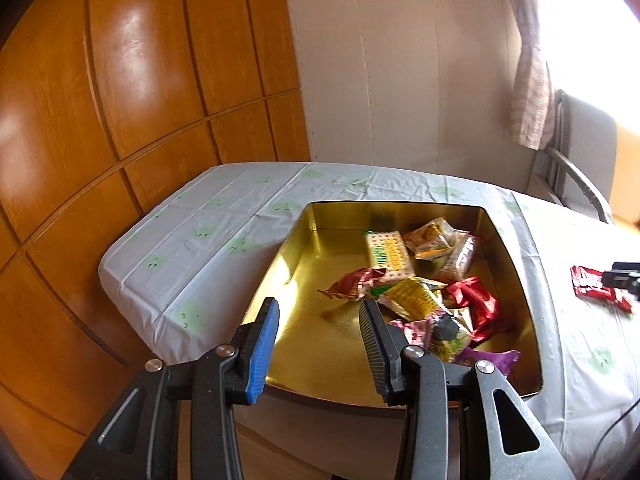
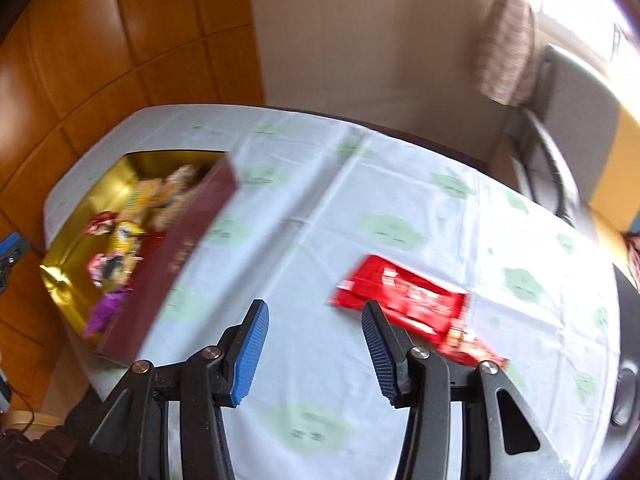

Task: Organize snacks
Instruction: 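Move both grippers back toward the red packets on the cloth, then grasp the large red packet with the left gripper and lift it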

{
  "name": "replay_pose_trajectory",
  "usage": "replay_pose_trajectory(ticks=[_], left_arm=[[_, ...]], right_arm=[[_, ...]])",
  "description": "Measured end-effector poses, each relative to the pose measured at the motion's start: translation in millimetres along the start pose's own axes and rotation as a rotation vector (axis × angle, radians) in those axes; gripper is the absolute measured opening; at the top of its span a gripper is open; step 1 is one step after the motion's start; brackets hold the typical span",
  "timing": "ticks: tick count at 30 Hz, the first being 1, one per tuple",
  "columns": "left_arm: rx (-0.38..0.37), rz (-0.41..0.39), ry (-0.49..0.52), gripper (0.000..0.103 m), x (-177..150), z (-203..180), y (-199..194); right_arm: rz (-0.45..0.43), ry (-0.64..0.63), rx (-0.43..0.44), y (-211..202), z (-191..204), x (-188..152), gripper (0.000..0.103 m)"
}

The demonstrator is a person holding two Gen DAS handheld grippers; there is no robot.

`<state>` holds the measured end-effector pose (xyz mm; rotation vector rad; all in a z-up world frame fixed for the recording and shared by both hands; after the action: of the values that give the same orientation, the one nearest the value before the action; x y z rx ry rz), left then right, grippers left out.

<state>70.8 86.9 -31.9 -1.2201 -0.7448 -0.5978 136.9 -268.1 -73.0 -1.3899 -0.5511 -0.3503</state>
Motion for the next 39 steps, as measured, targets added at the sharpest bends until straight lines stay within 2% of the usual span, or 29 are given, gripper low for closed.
replay_pose_trajectory(ticks=[4,9,11,12,14,18,20,23,26,31,36,39], left_arm=[[-0.049,0.001,0.029,0.042,4,-19,-3],[-0.124,-0.005,0.095,0.042,9,-54,-11],[-0.161,-0.005,0.131,0.042,11,-71,-15],[-0.183,-0.004,0.150,0.042,11,-82,-16],[-0.220,-0.004,0.195,0.042,12,-102,-21],[-0.316,0.011,0.317,0.043,9,-152,-26],[-0.389,0.039,0.387,0.057,6,-183,-28],[-0.495,0.070,0.482,0.064,5,-230,-32],[-0.569,0.065,0.613,0.069,4,-278,-35],[-0.630,0.073,0.780,0.071,0,-343,-27],[-0.643,0.081,0.861,0.072,9,-390,-4],[-0.651,0.069,0.925,0.076,8,-413,7]], right_arm=[[0.004,0.083,-0.074,-11,-59,-11,0.049],[-0.019,0.296,-0.118,-17,-133,-31,0.049],[-0.026,0.404,-0.105,-13,-155,-43,0.049],[0.009,0.454,-0.125,-9,-165,-50,0.049],[0.001,0.500,-0.160,-13,-177,-53,0.049],[-0.017,0.586,-0.097,-18,-183,-55,0.049],[-0.025,0.592,-0.082,-22,-183,-55,0.049],[-0.025,0.605,-0.060,-22,-180,-55,0.049],[-0.025,0.610,-0.045,-21,-179,-54,0.049],[-0.027,0.637,0.000,-21,-177,-54,0.049],[-0.025,0.648,-0.003,-23,-181,-54,0.049],[-0.032,0.651,0.000,-24,-185,-52,0.049]])
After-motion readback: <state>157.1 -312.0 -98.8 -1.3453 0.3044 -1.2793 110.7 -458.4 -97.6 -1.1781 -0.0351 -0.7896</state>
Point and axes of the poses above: each gripper's, at about its wrist camera, not at the fingertips, and y roughly the way its jaws point, z to its left, x to its top, the point moved 7 cm from there along y, roughly the way its jaws point, and after that the axes turned 6 degrees about x, right-handed, at the moved point
